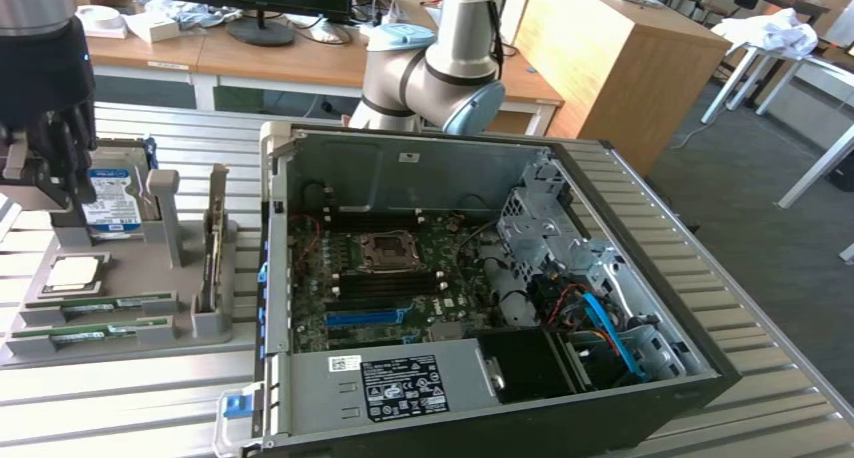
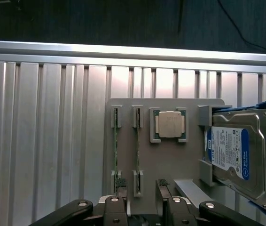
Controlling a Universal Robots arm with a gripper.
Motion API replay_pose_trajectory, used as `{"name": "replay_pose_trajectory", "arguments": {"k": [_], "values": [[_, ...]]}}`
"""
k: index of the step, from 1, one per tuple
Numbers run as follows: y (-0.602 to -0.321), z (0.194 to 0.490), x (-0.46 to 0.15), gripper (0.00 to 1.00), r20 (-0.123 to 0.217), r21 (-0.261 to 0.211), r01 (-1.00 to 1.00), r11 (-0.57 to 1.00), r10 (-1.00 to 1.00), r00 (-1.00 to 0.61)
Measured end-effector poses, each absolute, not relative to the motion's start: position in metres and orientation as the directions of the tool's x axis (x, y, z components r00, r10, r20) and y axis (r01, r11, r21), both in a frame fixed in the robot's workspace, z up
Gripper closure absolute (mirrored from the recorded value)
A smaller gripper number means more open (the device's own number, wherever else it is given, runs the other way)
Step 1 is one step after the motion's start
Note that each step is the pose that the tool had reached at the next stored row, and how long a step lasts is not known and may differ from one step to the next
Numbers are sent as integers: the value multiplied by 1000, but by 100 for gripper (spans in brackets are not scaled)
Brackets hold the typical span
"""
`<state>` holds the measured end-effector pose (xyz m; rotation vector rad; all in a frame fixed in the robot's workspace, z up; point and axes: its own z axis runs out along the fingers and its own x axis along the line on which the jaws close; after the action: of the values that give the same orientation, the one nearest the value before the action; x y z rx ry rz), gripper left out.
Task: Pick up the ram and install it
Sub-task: 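Pick up the ram and move it above insertion slot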
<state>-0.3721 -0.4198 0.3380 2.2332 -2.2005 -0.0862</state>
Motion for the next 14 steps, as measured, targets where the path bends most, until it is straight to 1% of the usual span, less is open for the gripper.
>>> {"name": "replay_pose_trajectory", "arguments": {"k": [14], "values": [[-420,322,-373,63,-35,39,-999,-15,-999,14]]}}
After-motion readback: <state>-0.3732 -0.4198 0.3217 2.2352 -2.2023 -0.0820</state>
